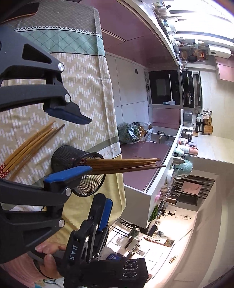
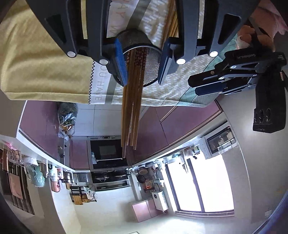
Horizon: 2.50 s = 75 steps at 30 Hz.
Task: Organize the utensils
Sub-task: 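Lower both chopsticks into the mesh holder and open both grippers, then move both open grippers back down to the chopsticks on the cloth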
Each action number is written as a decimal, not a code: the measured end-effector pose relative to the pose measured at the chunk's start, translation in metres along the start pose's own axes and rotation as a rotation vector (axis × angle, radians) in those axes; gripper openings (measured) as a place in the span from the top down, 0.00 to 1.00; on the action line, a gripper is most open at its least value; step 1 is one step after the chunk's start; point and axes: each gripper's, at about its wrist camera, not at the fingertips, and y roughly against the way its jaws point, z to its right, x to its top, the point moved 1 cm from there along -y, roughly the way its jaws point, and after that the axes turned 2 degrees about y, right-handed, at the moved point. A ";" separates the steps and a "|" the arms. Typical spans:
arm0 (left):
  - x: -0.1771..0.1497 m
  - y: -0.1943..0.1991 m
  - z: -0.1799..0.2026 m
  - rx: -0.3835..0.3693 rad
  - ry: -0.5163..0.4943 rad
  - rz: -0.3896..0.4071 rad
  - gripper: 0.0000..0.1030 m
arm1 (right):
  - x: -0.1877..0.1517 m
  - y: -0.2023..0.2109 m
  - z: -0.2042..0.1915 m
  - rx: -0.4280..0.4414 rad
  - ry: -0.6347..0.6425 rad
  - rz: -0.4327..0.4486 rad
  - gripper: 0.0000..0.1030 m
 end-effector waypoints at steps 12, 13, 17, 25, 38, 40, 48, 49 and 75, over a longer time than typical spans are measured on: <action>-0.077 0.001 -0.023 0.029 0.043 -0.130 0.49 | -0.056 -0.011 -0.036 0.101 0.047 -0.150 0.62; -0.084 -0.002 -0.024 0.027 0.050 -0.148 0.49 | -0.061 -0.015 -0.036 0.103 0.043 -0.166 0.62; -0.110 -0.012 -0.025 0.031 0.069 -0.206 0.49 | -0.078 -0.024 -0.039 0.097 0.033 -0.215 0.62; -0.128 -0.028 -0.019 0.026 0.085 -0.275 0.49 | -0.096 -0.030 -0.034 0.089 -0.017 -0.252 0.62; -0.127 -0.042 -0.006 0.075 0.029 -0.293 0.53 | -0.102 -0.037 -0.039 0.079 -0.003 -0.275 0.62; -0.126 -0.043 -0.005 0.077 0.024 -0.296 0.56 | -0.102 -0.039 -0.041 0.078 0.003 -0.280 0.62; -0.126 -0.044 -0.011 0.080 0.009 -0.310 0.72 | -0.103 -0.047 -0.043 0.050 0.033 -0.301 0.62; -0.126 -0.044 -0.012 0.080 0.011 -0.311 0.73 | -0.102 -0.048 -0.044 0.045 0.041 -0.303 0.63; -0.114 -0.055 -0.027 0.093 0.029 -0.310 0.84 | -0.089 -0.087 -0.058 -0.026 0.130 -0.352 0.92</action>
